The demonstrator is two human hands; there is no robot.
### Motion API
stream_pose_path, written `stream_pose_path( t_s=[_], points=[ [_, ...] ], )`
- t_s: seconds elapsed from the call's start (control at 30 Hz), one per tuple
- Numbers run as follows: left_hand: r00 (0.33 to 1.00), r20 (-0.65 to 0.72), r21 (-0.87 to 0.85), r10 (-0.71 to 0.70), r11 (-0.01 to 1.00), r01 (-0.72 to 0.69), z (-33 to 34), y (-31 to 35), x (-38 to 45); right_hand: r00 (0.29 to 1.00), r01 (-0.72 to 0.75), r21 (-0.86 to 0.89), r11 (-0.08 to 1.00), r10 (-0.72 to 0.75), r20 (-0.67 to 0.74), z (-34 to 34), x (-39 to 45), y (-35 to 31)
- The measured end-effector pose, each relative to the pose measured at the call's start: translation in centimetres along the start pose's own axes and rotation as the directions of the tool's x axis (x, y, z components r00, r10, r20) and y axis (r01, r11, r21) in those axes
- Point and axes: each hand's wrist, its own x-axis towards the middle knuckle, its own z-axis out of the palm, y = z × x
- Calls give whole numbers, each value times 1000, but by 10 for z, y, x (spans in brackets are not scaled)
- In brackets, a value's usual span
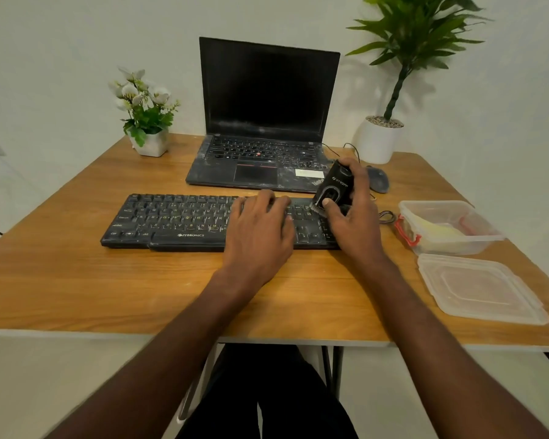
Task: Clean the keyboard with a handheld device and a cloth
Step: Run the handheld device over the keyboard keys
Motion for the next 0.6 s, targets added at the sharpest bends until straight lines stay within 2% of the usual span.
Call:
stream_pose_path(
  t_s=[0.1,0.27,0.43,0.6],
  points=[
    [998,55,7,21,1000,-22,13,16,6,1000,0,54,999,-1,18,0,2,4],
    [998,64,42,29,999,-32,22,17,8,999,-1,95,995,6,-54,-1,2,4],
    [997,70,64,17,998,-22,19,17,6,996,45,37,998,-48,75,-3,-1,3],
    [997,76,68,-7,998,2,17,19,6,998,28,-59,998,-31,-53,-2,0,2]
  ],
)
